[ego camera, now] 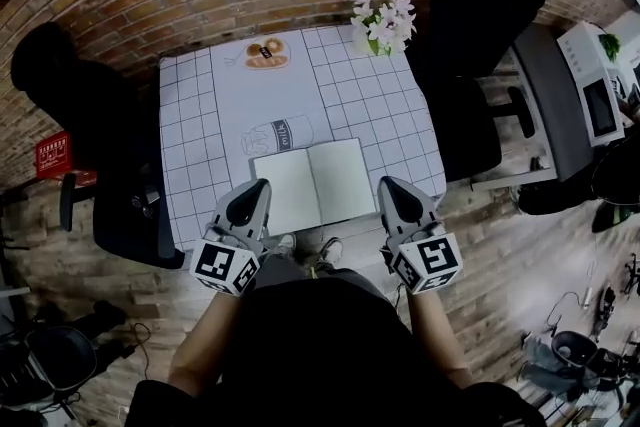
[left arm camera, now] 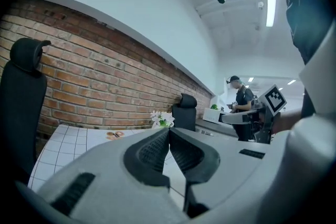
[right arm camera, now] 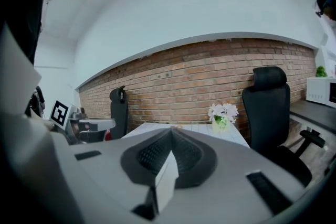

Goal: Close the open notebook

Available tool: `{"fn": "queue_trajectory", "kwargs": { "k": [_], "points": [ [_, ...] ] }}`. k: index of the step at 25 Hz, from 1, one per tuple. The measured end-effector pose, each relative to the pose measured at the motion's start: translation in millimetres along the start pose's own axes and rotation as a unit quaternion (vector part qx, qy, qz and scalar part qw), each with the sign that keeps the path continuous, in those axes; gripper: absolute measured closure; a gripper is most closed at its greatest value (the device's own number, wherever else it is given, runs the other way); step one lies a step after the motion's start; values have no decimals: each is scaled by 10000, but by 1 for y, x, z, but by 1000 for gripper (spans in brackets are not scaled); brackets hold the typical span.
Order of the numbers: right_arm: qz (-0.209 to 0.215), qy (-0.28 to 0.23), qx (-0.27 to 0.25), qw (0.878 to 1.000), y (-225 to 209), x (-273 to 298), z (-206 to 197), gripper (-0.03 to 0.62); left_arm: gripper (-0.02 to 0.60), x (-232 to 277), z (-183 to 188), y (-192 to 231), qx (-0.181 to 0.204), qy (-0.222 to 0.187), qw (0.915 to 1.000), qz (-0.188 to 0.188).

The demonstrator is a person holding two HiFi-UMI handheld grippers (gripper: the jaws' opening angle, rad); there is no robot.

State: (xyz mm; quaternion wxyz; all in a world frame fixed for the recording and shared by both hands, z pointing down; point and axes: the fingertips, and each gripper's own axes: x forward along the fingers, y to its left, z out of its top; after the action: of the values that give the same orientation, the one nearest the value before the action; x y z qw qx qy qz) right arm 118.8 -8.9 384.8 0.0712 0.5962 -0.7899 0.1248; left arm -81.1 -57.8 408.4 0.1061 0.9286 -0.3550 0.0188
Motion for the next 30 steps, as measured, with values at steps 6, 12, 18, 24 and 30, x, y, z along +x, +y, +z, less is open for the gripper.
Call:
{"fn": "queue_trajectory", "kwargs": {
  "k": [6, 12, 18, 24, 30],
  "points": [
    [54, 395, -24, 9992, -21, 16, -42, 580, 557, -12, -32, 10, -284, 363, 9973, 569],
    [227, 880, -77, 9958, -33, 33, -91, 580, 557, -23, -74, 18, -568, 822, 9897, 1025],
    [123, 1383, -332, 9898, -52, 46, -142, 580, 557, -39, -131, 26, -1001, 1344, 9759, 1397],
    [133, 1906, -662, 9793, -68, 60, -190, 580, 555, -47, -170, 32, -1359, 1688, 9628, 1614],
    [77, 2309, -857, 9692, -81, 65, -217, 580, 543, -44, -194, 35, -1525, 1892, 9534, 1786]
  ]
}}
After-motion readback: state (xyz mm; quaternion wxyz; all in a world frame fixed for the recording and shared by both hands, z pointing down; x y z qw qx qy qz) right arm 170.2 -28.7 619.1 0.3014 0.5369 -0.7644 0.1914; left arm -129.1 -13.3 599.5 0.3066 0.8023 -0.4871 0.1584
